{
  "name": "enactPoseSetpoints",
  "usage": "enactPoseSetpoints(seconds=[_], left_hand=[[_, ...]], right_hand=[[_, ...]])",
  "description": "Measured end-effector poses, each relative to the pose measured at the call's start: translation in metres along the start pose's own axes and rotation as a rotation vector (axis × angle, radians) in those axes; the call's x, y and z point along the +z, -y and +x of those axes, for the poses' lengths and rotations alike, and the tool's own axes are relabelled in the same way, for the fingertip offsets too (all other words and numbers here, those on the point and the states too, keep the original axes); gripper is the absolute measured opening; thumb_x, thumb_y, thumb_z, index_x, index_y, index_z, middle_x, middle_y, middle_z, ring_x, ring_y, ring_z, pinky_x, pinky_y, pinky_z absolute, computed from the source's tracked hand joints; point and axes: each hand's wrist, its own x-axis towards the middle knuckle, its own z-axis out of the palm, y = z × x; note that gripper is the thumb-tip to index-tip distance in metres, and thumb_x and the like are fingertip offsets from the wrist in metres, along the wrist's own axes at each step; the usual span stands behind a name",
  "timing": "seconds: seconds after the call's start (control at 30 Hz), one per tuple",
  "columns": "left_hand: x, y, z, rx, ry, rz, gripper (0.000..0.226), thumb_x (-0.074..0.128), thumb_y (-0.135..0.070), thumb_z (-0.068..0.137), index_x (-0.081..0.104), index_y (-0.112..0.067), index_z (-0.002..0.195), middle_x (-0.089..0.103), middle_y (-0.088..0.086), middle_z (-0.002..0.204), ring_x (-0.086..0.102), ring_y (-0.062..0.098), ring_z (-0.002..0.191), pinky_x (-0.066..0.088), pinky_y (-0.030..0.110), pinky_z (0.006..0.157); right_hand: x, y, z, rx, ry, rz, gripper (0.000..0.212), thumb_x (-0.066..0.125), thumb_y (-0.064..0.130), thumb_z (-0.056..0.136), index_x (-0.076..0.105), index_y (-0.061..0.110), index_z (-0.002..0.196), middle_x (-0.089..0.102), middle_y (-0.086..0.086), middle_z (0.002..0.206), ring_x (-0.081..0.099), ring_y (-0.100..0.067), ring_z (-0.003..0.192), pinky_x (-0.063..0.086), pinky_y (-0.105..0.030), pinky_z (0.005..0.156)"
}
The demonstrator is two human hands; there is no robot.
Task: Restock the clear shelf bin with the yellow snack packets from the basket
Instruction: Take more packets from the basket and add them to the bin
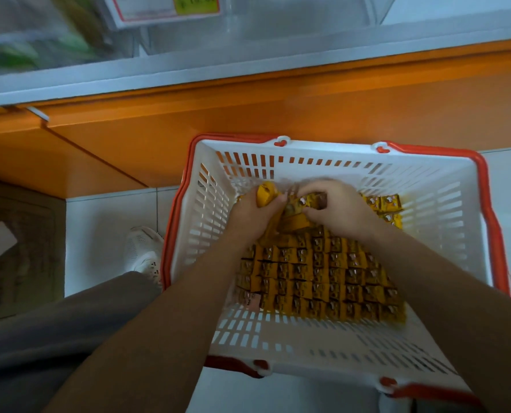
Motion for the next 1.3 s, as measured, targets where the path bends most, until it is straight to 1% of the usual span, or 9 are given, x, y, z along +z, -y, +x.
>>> enactPoseSetpoints(seconds=[0.13, 0.23, 0.33, 0.5, 0.63, 0.9, 1.03, 1.13, 1.3], left_hand=[[-0.014, -0.044, -0.026, -0.019, 0.071, -0.011, 0.027, 0.072, -0.052, 0.088, 0.066, -0.029, 0.100, 0.073, 0.004, 0.100, 0.071, 0.026, 0.095, 0.061, 0.053, 0.084], [-0.031, -0.085, -0.054, -0.015, 0.148, -0.010, 0.019, 0.075, -0.047, 0.088, 0.070, -0.029, 0.088, 0.076, 0.006, 0.103, 0.071, 0.027, 0.100, 0.056, 0.051, 0.096], [-0.050, -0.124, -0.090, -0.016, 0.227, -0.059, 0.016, 0.078, -0.031, 0.088, 0.072, -0.020, 0.098, 0.076, 0.010, 0.107, 0.071, 0.030, 0.102, 0.054, 0.050, 0.099], [-0.088, -0.190, -0.154, 0.044, 0.396, -0.102, 0.019, 0.071, -0.009, 0.090, 0.066, -0.010, 0.109, 0.071, 0.013, 0.097, 0.070, 0.027, 0.081, 0.057, 0.033, 0.065], [-0.114, -0.229, -0.203, 0.169, 0.454, -0.127, 0.040, 0.074, -0.011, 0.090, 0.060, -0.008, 0.127, 0.069, 0.016, 0.110, 0.068, 0.034, 0.097, 0.056, 0.046, 0.083], [-0.115, -0.229, -0.242, 0.264, 0.364, -0.146, 0.046, 0.081, -0.028, 0.080, 0.063, -0.023, 0.122, 0.075, 0.014, 0.114, 0.071, 0.041, 0.107, 0.051, 0.065, 0.099], [-0.105, -0.225, -0.233, 0.280, 0.375, -0.141, 0.057, 0.088, -0.037, 0.072, 0.065, -0.026, 0.122, 0.078, 0.003, 0.110, 0.076, 0.024, 0.100, 0.062, 0.043, 0.081], [-0.094, -0.222, -0.221, 0.285, 0.317, -0.168, 0.052, 0.094, -0.027, 0.070, 0.067, -0.029, 0.114, 0.079, -0.002, 0.102, 0.077, 0.017, 0.090, 0.059, 0.024, 0.066], [-0.093, -0.223, -0.200, 0.260, 0.229, -0.237, 0.037, 0.094, -0.021, 0.069, 0.074, -0.035, 0.096, 0.080, -0.002, 0.097, 0.078, 0.019, 0.086, 0.061, 0.025, 0.064]], right_hand=[[-0.041, 0.025, -0.017, -0.008, 0.100, 0.053, 0.029, 0.078, 0.018, 0.083, 0.070, 0.039, 0.101, 0.061, 0.024, 0.112, 0.059, -0.005, 0.099, 0.045, -0.014, 0.078], [-0.081, 0.054, -0.031, -0.022, 0.171, 0.046, 0.035, 0.079, 0.015, 0.080, 0.069, 0.047, 0.089, 0.067, 0.008, 0.108, 0.063, -0.016, 0.099, 0.052, -0.032, 0.079], [-0.123, 0.089, -0.056, -0.057, 0.226, 0.047, 0.036, 0.078, 0.009, 0.080, 0.073, 0.041, 0.093, 0.069, -0.008, 0.117, 0.064, -0.027, 0.103, 0.052, -0.043, 0.090], [-0.194, 0.146, -0.111, -0.085, 0.207, 0.080, 0.035, 0.082, 0.010, 0.077, 0.072, 0.032, 0.103, 0.070, -0.003, 0.104, 0.064, -0.013, 0.101, 0.050, -0.036, 0.094], [-0.231, 0.183, -0.154, -0.126, 0.200, 0.144, 0.039, 0.085, 0.014, 0.076, 0.070, 0.032, 0.107, 0.069, -0.003, 0.106, 0.064, -0.005, 0.087, 0.052, -0.029, 0.084], [-0.227, 0.187, -0.172, -0.167, 0.193, 0.465, 0.035, 0.078, -0.002, 0.079, 0.071, 0.017, 0.108, 0.069, -0.031, 0.103, 0.063, -0.019, 0.082, 0.048, -0.033, 0.075], [-0.223, 0.180, -0.154, -0.122, 0.189, 0.535, 0.037, 0.081, 0.005, 0.076, 0.072, 0.017, 0.110, 0.072, -0.025, 0.101, 0.065, -0.025, 0.087, 0.046, -0.043, 0.084], [-0.225, 0.177, -0.141, -0.090, 0.162, 0.582, 0.037, 0.081, 0.005, 0.077, 0.074, 0.021, 0.109, 0.073, -0.021, 0.100, 0.060, -0.030, 0.087, 0.045, -0.043, 0.081], [-0.225, 0.171, -0.127, -0.059, 0.085, 0.586, 0.030, 0.071, 0.009, 0.088, 0.071, 0.015, 0.117, 0.076, -0.012, 0.099, 0.069, -0.036, 0.094, 0.051, -0.046, 0.089]])
